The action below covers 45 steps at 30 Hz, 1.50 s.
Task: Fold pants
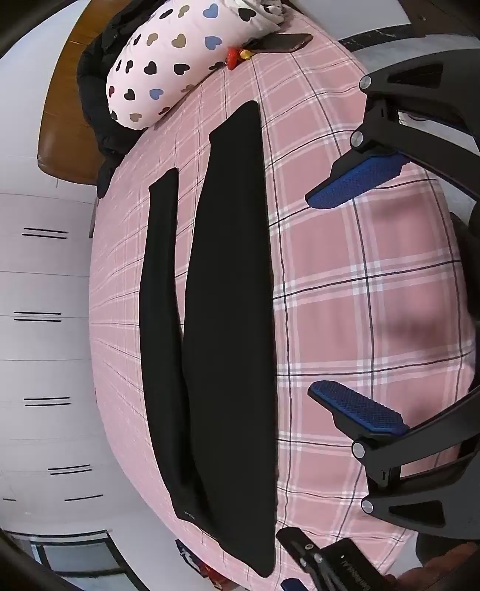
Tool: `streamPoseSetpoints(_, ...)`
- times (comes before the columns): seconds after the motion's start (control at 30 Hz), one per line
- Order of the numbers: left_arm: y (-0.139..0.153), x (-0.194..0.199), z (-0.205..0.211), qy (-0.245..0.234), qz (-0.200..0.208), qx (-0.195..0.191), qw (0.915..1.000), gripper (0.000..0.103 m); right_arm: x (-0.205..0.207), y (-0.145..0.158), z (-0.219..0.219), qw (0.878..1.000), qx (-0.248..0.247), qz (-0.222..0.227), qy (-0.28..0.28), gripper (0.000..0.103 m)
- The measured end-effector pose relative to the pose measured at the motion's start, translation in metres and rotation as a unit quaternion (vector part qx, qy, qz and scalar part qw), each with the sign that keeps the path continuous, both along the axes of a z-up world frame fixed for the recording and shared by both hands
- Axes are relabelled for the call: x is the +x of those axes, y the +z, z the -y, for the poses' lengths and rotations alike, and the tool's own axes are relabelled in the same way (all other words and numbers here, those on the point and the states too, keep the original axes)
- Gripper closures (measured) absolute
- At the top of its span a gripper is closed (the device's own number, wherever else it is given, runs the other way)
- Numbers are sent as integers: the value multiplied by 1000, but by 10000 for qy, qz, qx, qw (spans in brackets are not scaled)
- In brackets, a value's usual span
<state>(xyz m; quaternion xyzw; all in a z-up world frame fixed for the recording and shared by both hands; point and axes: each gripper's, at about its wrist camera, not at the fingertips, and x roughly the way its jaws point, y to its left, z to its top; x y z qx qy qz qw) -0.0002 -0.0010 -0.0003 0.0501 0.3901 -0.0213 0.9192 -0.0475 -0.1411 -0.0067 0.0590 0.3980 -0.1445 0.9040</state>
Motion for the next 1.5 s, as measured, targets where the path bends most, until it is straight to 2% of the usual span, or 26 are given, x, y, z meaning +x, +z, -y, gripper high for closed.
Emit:
streamPoseSetpoints(0.07, -1, 3, 1, -68, -53, 40, 10000, 10, 0, -1, 1, 10000, 64, -23, -22, 11)
streamPoseSetpoints(0.1, -1, -4, 2, -69, 157, 63, 9998, 10, 0, -1, 3, 9999, 112, -24, -30, 11)
streamPoseSetpoints(0.2, 1, -2, 1, -100, 145, 40, 9998, 10, -1, -2, 8, 9996, 260, -27, -86, 11)
streamPoseSetpoints(0.3, -3, -5, 10, -67, 129, 104, 9998, 10, 1, 0, 3, 9997, 202, 12, -119, 11)
streamPoseSetpoints(1.5, -16, -6, 16, -140, -49, 76, 9999, 10, 2, -3, -3, 9998, 188, -8, -46, 11)
